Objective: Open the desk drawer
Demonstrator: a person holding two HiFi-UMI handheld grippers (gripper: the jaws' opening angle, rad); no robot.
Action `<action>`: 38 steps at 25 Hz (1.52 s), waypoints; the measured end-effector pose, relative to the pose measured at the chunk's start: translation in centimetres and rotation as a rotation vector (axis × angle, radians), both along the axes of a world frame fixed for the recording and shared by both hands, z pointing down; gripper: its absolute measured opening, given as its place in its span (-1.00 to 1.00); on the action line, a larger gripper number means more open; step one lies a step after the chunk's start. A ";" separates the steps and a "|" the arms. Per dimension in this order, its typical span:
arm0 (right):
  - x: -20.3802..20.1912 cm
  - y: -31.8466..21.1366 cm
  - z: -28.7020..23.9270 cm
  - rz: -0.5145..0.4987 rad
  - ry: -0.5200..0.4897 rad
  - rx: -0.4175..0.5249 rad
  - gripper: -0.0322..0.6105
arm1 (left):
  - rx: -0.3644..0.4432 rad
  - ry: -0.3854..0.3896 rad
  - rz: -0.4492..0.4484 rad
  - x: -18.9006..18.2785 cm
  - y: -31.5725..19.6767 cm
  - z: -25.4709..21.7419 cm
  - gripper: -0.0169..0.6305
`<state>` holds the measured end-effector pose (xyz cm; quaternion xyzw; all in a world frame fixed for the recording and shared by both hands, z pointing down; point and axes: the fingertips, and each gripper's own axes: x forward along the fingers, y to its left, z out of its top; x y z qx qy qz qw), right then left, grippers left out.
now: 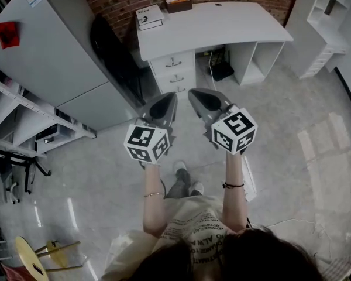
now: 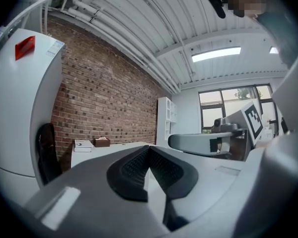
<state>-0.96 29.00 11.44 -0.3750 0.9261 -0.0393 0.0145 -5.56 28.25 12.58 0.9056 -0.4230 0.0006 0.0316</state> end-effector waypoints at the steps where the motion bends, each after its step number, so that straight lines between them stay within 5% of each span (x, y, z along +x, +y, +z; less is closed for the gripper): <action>1: 0.1 -0.2 0.2 0.001 -0.010 -0.006 -0.89 | -0.006 -0.002 -0.001 0.1 -0.2 0.2 -0.95; 16: 1.2 -4.6 3.5 0.004 -0.020 -0.062 -0.89 | -0.045 -0.031 0.080 2.4 -4.0 3.9 -0.95; 38: -3.1 -22.9 8.8 -0.076 -0.052 -0.205 -0.89 | -0.148 0.001 0.018 -2.2 -23.1 8.6 -0.95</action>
